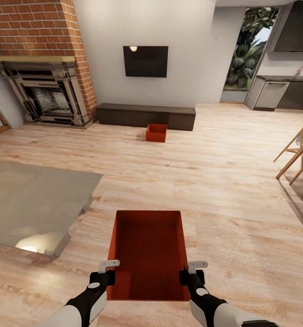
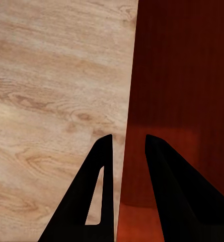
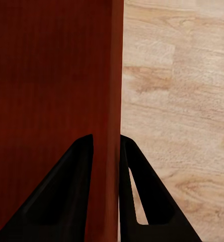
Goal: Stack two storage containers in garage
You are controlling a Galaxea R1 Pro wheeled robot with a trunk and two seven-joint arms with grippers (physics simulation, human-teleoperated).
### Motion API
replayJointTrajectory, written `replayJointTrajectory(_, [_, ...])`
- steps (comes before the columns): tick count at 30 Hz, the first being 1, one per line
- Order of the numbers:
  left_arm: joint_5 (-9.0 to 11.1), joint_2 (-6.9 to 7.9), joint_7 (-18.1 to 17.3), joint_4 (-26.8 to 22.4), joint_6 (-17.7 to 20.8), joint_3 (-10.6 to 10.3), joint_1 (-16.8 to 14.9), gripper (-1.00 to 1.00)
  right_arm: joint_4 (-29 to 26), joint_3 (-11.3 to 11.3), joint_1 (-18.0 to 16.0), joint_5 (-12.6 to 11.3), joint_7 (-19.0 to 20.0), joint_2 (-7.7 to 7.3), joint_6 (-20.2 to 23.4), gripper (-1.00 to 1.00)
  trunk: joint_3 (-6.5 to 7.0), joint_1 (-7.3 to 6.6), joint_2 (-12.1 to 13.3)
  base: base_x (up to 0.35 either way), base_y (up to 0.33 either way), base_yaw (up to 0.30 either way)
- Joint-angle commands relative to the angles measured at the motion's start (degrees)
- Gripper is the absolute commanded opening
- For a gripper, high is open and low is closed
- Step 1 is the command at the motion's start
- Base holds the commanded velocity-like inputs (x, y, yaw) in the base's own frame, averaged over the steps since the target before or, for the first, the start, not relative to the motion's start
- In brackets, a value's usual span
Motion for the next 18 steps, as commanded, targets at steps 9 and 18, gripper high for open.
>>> replayJointTrajectory(9, [0.22,0.03,0.79,0.21,-0.28,0.99,-0.02,-1.0,-0.12,-2.04,-0.07,1.78,-0.27,0.04,0.07,-1.0,0.79,0.01,-0.05,0.0,0.0,0.0])
replayJointTrajectory(18, [0.21,0.03,0.79,0.18,-0.28,1.03,-0.02,-1.0,-0.12,-2.04,-0.08,1.78,-0.27,0.04,0.07,-1.0,1.63,0.01,-0.05,0.0,0.0,0.0])
